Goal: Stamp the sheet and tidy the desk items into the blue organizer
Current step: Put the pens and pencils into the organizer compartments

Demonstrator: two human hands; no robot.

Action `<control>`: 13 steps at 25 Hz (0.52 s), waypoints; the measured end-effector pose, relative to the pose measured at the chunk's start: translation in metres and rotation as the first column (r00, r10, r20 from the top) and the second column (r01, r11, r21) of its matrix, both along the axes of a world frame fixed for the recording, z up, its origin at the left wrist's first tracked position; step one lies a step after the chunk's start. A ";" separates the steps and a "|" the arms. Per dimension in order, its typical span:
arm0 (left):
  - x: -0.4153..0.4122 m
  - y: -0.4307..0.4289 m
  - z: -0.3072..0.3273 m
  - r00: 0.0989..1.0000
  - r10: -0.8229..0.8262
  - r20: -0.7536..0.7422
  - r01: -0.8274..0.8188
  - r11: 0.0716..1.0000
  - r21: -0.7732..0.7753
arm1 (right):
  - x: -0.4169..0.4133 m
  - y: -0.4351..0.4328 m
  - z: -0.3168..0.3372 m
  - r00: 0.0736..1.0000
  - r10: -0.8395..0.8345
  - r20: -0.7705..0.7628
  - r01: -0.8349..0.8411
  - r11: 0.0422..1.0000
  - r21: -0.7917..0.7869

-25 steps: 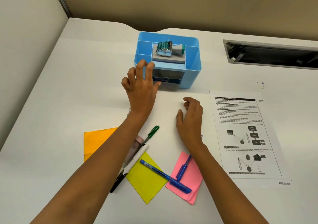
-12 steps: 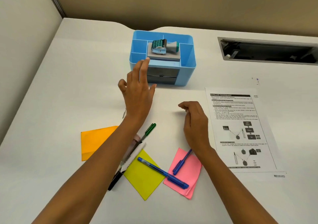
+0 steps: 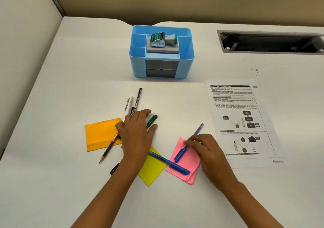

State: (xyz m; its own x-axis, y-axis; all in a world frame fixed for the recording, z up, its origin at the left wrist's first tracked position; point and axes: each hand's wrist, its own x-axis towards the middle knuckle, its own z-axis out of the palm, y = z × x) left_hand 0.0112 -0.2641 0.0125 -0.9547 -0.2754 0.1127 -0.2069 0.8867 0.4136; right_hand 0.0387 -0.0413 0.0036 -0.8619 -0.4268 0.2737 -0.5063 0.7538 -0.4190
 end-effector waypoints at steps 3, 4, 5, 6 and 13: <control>-0.001 0.005 0.000 0.999 0.003 0.032 -0.002 0.999 -0.047 | 0.006 -0.004 -0.007 0.996 0.090 -0.024 -0.088 0.994 0.062; -0.003 0.005 0.000 0.999 0.001 0.046 0.002 0.998 -0.060 | 0.006 -0.005 -0.009 0.994 0.105 -0.040 -0.102 0.992 0.078; -0.005 0.005 0.000 0.998 -0.006 0.055 0.009 0.998 -0.060 | 0.006 -0.007 -0.010 0.992 0.111 -0.057 -0.106 0.991 0.086; -0.006 0.005 0.001 0.999 -0.017 0.052 0.019 0.999 -0.045 | 0.005 -0.009 -0.009 0.991 0.112 -0.071 -0.105 0.990 0.089; -0.010 0.004 0.004 0.997 -0.064 0.030 0.062 0.996 0.057 | -0.010 -0.019 -0.006 0.993 0.108 -0.052 -0.103 0.991 0.082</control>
